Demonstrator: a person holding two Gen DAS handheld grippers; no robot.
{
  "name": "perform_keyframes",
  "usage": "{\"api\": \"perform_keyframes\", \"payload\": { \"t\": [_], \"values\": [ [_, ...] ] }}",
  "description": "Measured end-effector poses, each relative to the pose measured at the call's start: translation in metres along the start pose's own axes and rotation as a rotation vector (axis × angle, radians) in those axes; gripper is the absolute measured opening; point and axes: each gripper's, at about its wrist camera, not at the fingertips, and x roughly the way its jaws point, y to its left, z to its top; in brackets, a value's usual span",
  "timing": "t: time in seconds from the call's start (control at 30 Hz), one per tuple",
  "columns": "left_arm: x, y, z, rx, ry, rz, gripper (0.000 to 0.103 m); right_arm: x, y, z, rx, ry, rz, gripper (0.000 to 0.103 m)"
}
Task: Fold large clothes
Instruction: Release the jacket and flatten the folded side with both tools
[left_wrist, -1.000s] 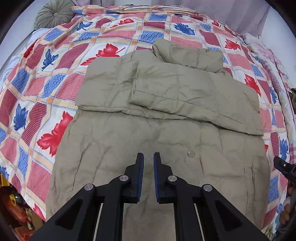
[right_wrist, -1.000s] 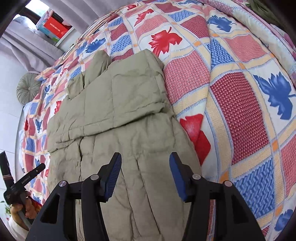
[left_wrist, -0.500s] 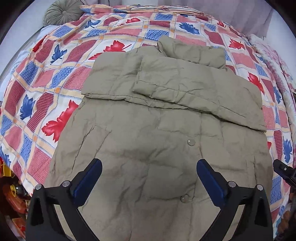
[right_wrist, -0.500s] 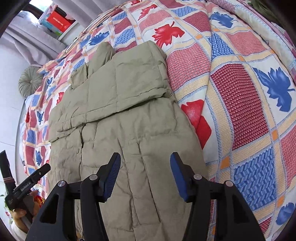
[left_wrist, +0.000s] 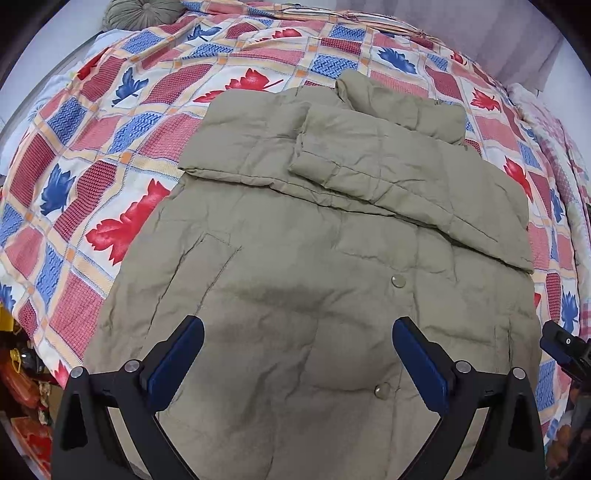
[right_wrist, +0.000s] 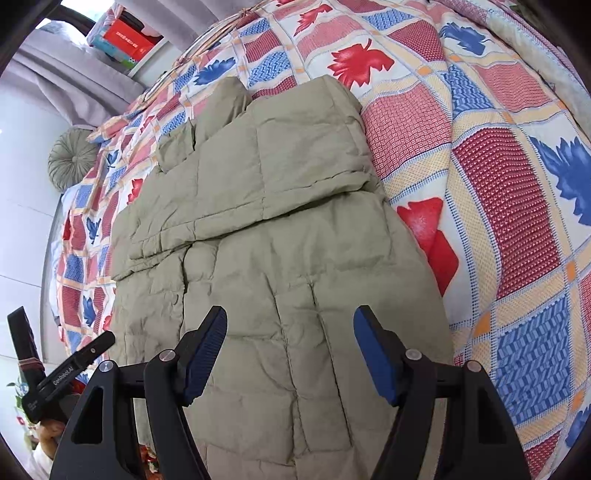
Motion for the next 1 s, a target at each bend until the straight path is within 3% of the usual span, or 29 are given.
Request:
{"api": "perform_keyframes", "payload": {
  "t": [0.2,0.43,0.73,1.0],
  "values": [
    [0.002,0.019,-0.007,0.008,0.014,0.021,0.102,0.006,0.005,-0.007,0.024,0.030,0.012,0.074],
    [0.011,0.045,-0.014,0.066,0.063,-0.004,0.102,0.003,0.006,-0.030,0.118,0.017,-0.001,0.074],
    [0.002,0.087,-0.021,0.124,0.053,-0.016,0.102,-0.010,0.009,-0.079,0.262,-0.022,-0.056,0.074],
    [-0.004,0.124,-0.031,0.093,0.036,-0.049,0.102,-0.022,0.004,-0.095,0.322,-0.045,-0.097,0.074]
  ]
}}
